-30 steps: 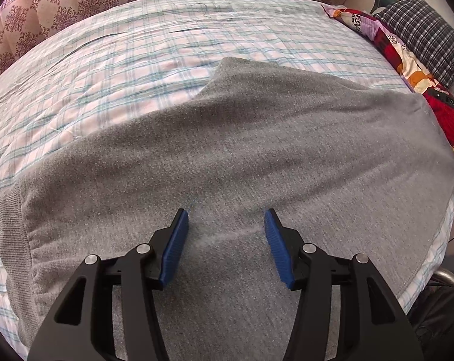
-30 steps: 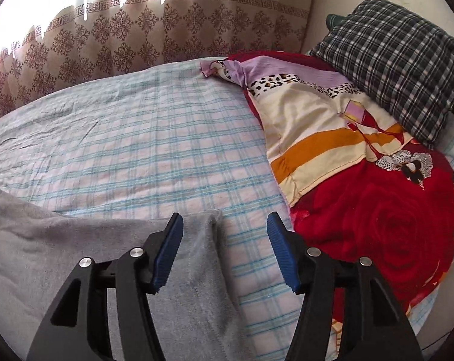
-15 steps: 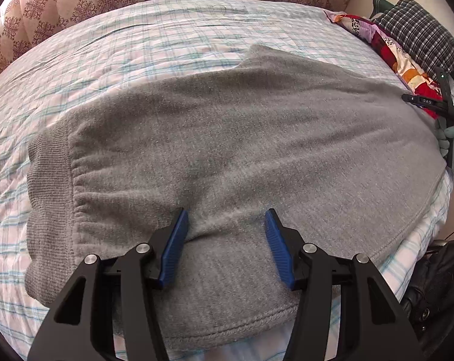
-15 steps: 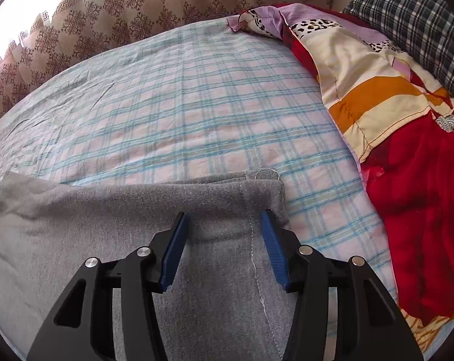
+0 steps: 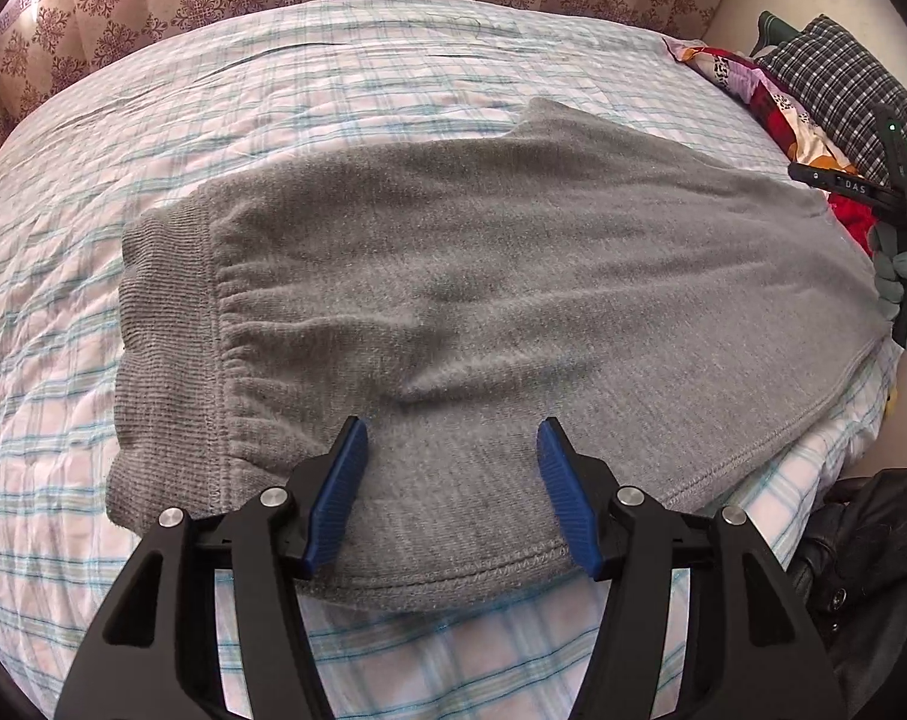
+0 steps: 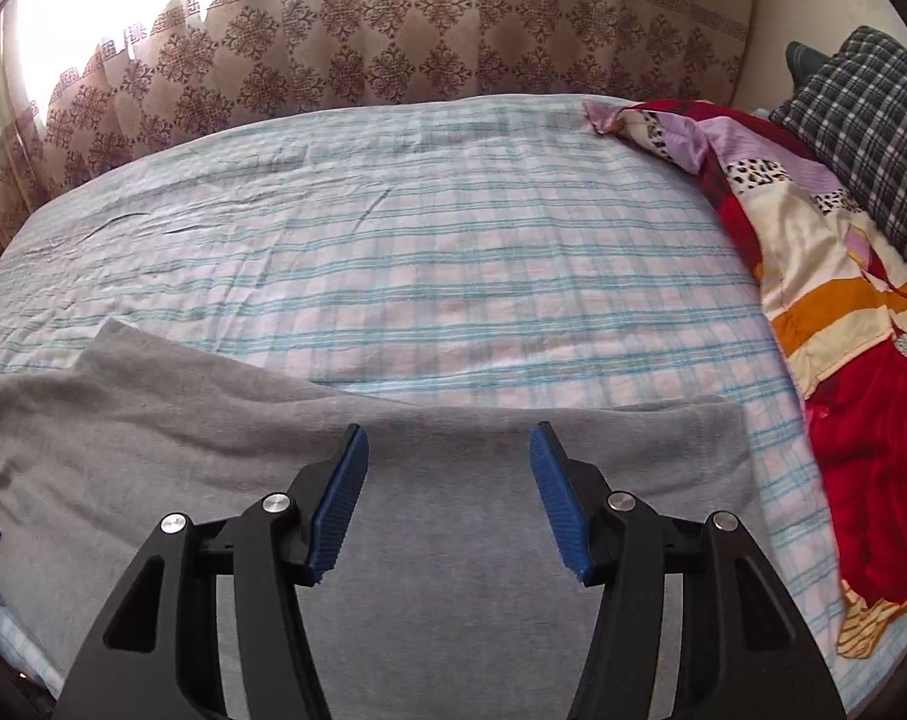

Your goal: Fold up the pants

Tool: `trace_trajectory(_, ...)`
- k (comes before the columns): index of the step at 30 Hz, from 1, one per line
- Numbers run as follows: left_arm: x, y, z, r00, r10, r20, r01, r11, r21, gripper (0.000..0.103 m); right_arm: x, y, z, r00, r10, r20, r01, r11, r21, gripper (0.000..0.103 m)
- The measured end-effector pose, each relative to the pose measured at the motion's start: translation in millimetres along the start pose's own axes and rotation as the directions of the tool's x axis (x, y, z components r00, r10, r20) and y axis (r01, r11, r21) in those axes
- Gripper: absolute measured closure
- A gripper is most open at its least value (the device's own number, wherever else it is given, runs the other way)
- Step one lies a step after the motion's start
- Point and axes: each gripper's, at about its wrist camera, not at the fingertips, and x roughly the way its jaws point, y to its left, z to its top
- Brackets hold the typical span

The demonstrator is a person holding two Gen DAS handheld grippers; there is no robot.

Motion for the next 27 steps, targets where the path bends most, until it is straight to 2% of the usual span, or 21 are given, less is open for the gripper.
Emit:
trace_trajectory(3,1.7,-2.5,-2.7,1.0,0.013,-0.006,-0.013,1.0,0.01,0.042,14.4,62.3,9.0,0.995,0.095,-0.012,-0.095,0.994,-0.055,0.047)
trace_trajectory(6,2.6,-4.4,-5.2,1.0,0.02,-0.006,-0.02,1.0,0.019,0.042,28.8,124.2,19.8,0.981,0.192,-0.038,-0.195,0.975,-0.111,0.047)
trace_trajectory(9,2.1,-3.4,-5.4,1.0,0.014,-0.008,-0.014,1.0,0.012,0.042,45.8,180.0,26.1,0.969,0.234,-0.073,-0.244,0.955,-0.171,0.047)
trace_trajectory(12,1.7,-2.9,-6.7,1.0,0.009,-0.008,-0.009,1.0,0.01,0.042,67.8,215.3,28.8,0.96,0.248,-0.126,-0.268,0.946,-0.18,0.047)
trace_trajectory(15,1.4,-2.4,-8.0,1.0,0.005,-0.005,-0.005,1.0,0.01,0.042,87.9,232.7,31.0,0.966,0.213,-0.147,-0.238,0.954,-0.181,0.047)
trace_trajectory(21,2.2,-2.5,-9.7,1.0,-0.005,-0.002,0.005,1.0,0.011,0.042,113.7,243.6,40.7,0.976,0.153,-0.155,-0.179,0.968,-0.174,0.046)
trace_trajectory(25,2.9,-1.4,-10.1,1.0,-0.009,0.0,0.009,1.0,0.014,0.042,130.5,250.0,46.3,0.981,0.119,-0.154,-0.149,0.968,-0.204,0.038)
trace_trajectory(27,3.2,-1.3,-10.6,1.0,-0.009,0.002,0.009,1.0,0.017,0.042,133.7,253.6,48.1,0.984,0.101,-0.148,-0.132,0.967,-0.219,0.038)
